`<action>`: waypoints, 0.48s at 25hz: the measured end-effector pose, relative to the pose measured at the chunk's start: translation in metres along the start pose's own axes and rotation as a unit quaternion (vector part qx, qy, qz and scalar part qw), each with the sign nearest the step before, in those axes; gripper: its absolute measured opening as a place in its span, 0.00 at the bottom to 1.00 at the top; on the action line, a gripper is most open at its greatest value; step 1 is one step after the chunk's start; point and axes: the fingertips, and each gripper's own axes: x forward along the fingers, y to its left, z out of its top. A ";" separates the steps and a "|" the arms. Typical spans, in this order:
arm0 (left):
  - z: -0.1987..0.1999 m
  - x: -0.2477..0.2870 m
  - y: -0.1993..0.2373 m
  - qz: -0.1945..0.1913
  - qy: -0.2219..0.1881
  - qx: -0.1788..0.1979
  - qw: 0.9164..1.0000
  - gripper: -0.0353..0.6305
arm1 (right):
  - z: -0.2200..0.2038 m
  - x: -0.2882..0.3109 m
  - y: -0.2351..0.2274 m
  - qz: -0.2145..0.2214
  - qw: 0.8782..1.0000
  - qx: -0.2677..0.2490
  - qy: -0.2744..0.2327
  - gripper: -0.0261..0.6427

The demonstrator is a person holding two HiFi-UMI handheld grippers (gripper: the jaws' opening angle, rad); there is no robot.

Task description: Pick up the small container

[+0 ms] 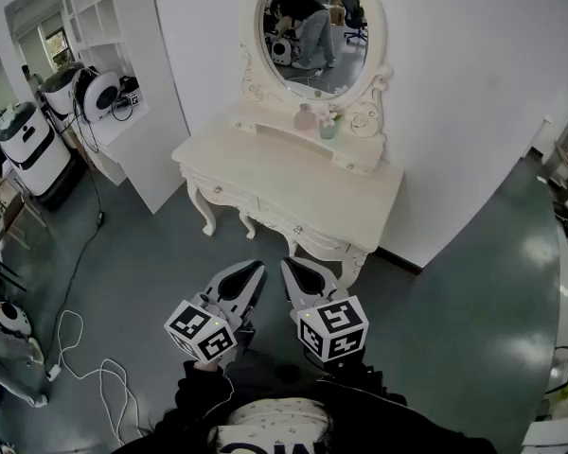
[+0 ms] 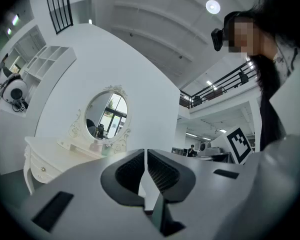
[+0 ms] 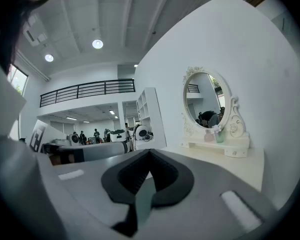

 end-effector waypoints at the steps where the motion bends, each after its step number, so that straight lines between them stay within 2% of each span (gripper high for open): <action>1: 0.000 0.000 0.002 0.002 0.000 0.001 1.000 0.05 | 0.002 0.001 -0.001 0.001 1.000 0.000 -0.001 0.05; 12: -0.005 -0.011 0.011 0.025 0.014 0.000 1.000 0.05 | -0.008 0.014 0.002 0.010 0.999 0.048 -0.006 0.05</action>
